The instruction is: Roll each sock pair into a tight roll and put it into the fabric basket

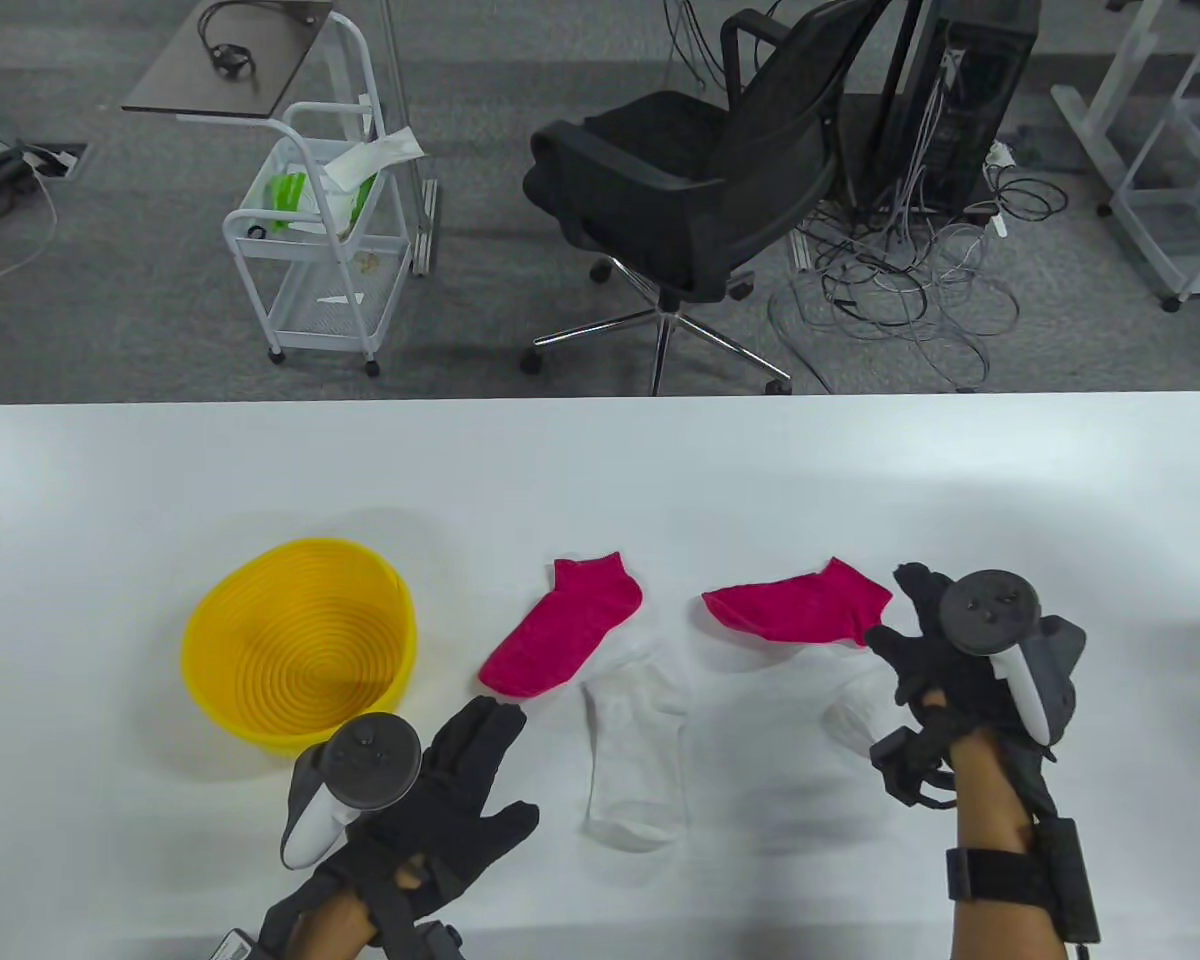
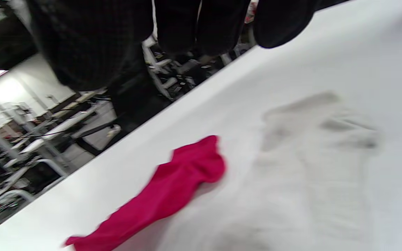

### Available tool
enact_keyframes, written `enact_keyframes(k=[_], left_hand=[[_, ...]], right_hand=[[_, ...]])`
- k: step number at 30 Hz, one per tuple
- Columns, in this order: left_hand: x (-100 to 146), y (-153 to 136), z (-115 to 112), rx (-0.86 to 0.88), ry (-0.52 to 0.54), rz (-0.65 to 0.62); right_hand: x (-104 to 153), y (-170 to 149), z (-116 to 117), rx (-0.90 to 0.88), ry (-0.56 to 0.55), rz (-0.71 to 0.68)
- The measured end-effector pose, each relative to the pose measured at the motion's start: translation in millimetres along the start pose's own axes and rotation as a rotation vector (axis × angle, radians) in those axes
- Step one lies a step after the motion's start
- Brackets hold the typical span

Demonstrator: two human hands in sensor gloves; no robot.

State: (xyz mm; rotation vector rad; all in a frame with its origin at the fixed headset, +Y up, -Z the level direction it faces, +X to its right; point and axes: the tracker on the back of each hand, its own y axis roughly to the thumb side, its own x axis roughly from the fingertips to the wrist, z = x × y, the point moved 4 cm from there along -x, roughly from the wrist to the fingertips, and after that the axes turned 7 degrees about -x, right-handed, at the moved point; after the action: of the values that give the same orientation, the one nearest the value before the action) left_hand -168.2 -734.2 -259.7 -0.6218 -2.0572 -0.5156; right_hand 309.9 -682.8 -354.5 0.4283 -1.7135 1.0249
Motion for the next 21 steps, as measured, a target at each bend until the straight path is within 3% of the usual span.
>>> enact_keyframes(k=[10,21], left_hand=[[-3,-11,6,0.022,0.023,0.046],[-5,-17,7,0.033,0.028,0.077]], right_hand=[[-42,-90,4,-0.031,-0.022,0.310],[-70,-117,18,-0.001,-0.033,0.446]])
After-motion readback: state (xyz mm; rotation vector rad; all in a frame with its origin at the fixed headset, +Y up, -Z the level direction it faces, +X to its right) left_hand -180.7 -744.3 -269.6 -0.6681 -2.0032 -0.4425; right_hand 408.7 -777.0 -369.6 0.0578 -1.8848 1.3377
